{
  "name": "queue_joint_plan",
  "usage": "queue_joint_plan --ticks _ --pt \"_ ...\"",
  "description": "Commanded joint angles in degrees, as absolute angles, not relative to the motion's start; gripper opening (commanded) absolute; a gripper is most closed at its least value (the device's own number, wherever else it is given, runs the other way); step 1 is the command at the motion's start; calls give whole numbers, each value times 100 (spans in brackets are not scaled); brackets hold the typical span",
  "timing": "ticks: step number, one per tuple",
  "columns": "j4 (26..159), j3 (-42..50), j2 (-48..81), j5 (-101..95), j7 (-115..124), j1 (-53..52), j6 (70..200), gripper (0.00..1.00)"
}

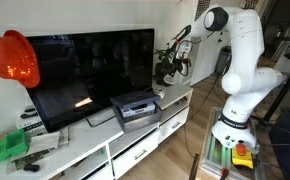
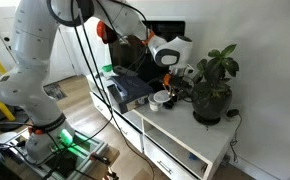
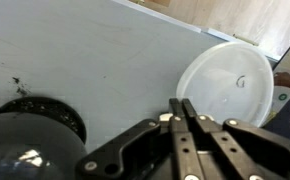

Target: Pour the sunglasses from the cup and put them back into the cup then close the cup with the cup lid

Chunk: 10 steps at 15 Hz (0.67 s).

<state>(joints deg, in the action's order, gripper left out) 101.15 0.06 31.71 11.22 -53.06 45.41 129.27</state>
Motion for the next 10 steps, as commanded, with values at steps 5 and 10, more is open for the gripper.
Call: queue_joint_plan --ticks 5,10 --pt "10263 -46 3264 1734 -5648 4069 12914 1" --pt "9861 23 3735 1823 -5469 3982 12662 1"
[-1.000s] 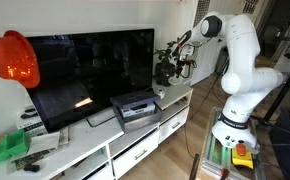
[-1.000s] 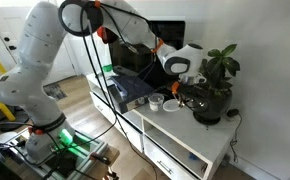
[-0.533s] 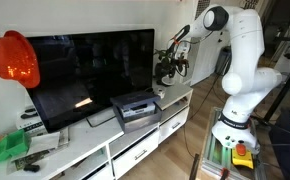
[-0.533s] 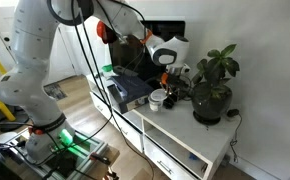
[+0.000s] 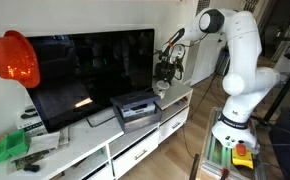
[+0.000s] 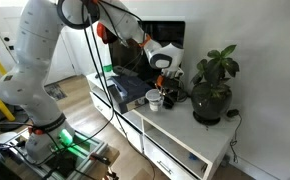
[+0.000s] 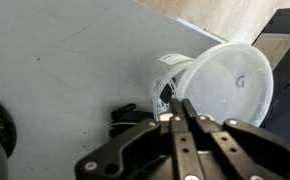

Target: Pour the sunglasses from the cup and put them back into the cup then close the cup with the cup lid

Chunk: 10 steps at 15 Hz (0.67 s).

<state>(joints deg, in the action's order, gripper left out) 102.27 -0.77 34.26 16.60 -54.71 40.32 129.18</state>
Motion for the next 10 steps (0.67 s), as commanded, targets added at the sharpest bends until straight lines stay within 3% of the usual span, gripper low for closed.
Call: queue_joint_plan --ticks 1,10 --pt "9737 30 3848 1844 -5412 3999 12622 1" --pt "9072 -1 4347 2036 -5326 4075 12132 1"
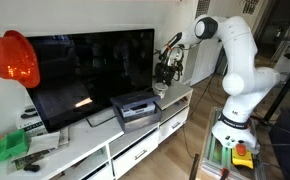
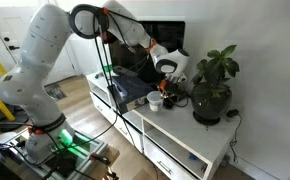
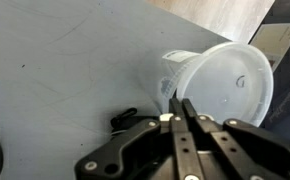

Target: Pour the sunglasses from the cup and put them back into the cup then close the cup with the cup lid

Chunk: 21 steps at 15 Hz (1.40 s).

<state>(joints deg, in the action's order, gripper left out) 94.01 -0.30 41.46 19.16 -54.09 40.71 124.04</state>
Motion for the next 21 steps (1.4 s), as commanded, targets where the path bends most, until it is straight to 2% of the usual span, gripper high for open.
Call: queue_joint_plan --ticks 1,18,19,20,21 --pt "9027 2 4395 2028 -5310 4070 12140 1" --pt "8948 24 4475 1924 -5206 3968 12029 1" --pt "8950 25 4474 1922 -5209 3967 12031 4" --pt "8953 35 4473 1917 -5194 3960 12048 27" --pt "8944 34 4461 1927 -5184 3971 12008 31"
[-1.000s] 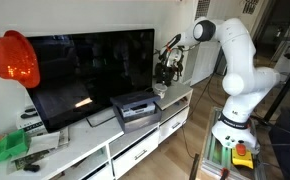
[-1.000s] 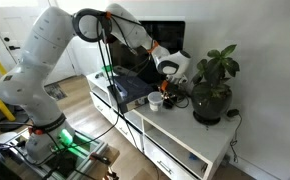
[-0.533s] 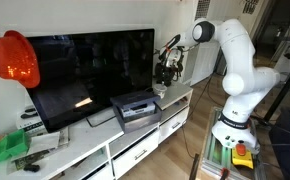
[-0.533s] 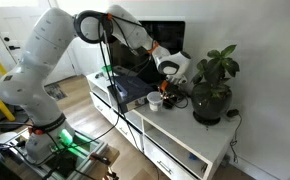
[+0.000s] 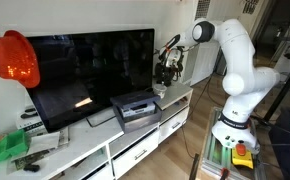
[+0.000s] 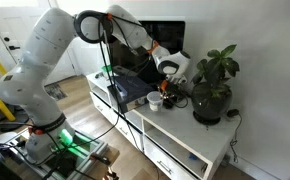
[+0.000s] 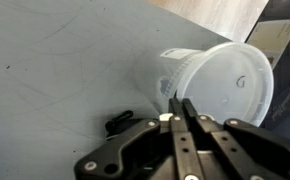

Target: Pour the sunglasses from the cup and put them back into the cup then close the cup with the cup lid

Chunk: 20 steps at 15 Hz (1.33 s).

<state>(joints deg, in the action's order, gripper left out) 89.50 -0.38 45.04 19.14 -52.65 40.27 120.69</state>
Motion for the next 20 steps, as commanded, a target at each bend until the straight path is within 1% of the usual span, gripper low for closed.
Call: queue_joint_plan --ticks 1,3,4,7,8,10,11,17,19,20 --pt "8962 45 4433 1919 -5196 3973 12045 37" --pt "9074 45 4287 1954 -5251 4005 12119 49" --pt "9134 42 4206 1963 -5287 4022 12124 58" --pt "9363 31 3852 2070 -5394 4111 12213 78" --pt "9386 18 3727 2120 -5420 4164 12107 86" --pt "9495 -82 3371 2423 -5603 4377 11856 98" --pt "9595 -118 3152 2641 -5732 4489 11693 100" --pt "9824 173 2320 3458 -6042 4684 10732 100" --pt "9908 342 2140 3592 -6067 4641 10568 100" --pt "9555 421 2464 3429 -5947 4494 10634 100"
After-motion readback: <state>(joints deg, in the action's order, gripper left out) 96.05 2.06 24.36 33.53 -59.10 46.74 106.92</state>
